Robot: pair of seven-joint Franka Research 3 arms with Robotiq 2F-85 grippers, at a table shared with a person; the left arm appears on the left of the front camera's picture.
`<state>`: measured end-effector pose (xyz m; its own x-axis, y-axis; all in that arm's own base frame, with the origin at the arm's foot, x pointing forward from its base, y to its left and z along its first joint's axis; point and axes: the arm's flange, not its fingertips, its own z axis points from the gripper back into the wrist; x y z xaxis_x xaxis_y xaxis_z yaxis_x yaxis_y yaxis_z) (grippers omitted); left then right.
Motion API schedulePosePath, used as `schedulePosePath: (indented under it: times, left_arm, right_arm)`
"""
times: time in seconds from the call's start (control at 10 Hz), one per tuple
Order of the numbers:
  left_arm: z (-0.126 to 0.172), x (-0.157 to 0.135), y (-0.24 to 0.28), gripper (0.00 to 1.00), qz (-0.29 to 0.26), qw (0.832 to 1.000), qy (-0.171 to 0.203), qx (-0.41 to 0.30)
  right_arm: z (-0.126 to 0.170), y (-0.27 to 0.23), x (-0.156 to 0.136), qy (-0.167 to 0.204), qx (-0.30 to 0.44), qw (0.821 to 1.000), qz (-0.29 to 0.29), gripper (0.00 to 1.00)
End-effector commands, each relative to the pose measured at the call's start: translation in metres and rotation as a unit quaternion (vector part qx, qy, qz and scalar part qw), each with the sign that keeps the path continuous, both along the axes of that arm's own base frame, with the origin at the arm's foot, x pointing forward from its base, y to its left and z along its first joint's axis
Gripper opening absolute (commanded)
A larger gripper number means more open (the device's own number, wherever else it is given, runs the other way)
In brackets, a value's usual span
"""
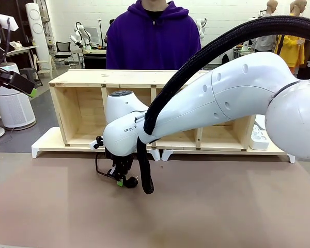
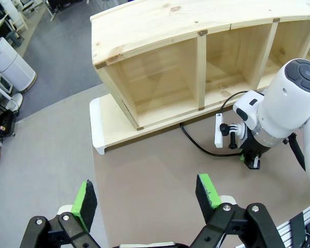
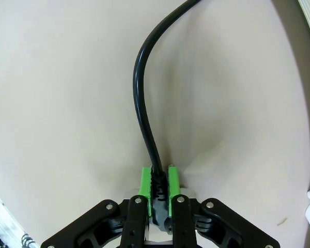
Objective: Perform cable management.
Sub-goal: Pull the grasped Power Cable to the location of the Power Strip.
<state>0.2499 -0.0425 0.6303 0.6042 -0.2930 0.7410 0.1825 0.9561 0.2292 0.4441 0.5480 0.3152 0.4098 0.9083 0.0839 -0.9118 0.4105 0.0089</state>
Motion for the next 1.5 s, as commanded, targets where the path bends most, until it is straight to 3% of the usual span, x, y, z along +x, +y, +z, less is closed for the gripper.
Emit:
schedulePosePath:
  times: [0.0, 0.2, 0.3, 0.5, 0.7, 0.9, 1.4]
  left_arm:
    - [0.001, 0.002, 0.0, 1.0, -0.001, 1.0, -0.006, 0.002]
    - [0.001, 0.002, 0.0, 1.0, -0.001, 1.0, -0.006, 0.002]
    - [0.001, 0.002, 0.0, 1.0, -0.001, 1.0, -0.006, 0.002]
    - [0.001, 0.002, 0.0, 1.0, -0.001, 1.0, -0.006, 0.002]
    - [0.001, 0.002, 0.0, 1.0, -0.001, 1.0, -0.006, 0.002]
    - [0.001, 0.002, 0.0, 1.0, -0.001, 1.0, -0.006, 0.002]
    - [0.001, 0.002, 0.0, 1.0, -0.001, 1.0, -0.006, 0.002]
  right_arm:
    - [0.0, 0.0, 0.0, 0.0, 0.0, 1.0, 0.0, 0.0]
    - [0.0, 0.0, 0.0, 0.0, 0.0, 1.0, 0.0, 0.0]
    - [0.0, 0.0, 0.0, 0.0, 0.0, 1.0, 0.0, 0.15]
    - [0.002, -0.006, -0.048, 0.012, -0.039, 0.997, 0.064, 0.15]
    - [0.009, -0.022, -0.088, 0.004, -0.063, 0.996, 0.068, 0.15]
    - [0.02, -0.052, -0.111, -0.02, -0.081, 0.996, 0.031, 0.15]
    - [0.048, -0.14, -0.153, -0.04, -0.058, 0.993, -0.092, 0.15]
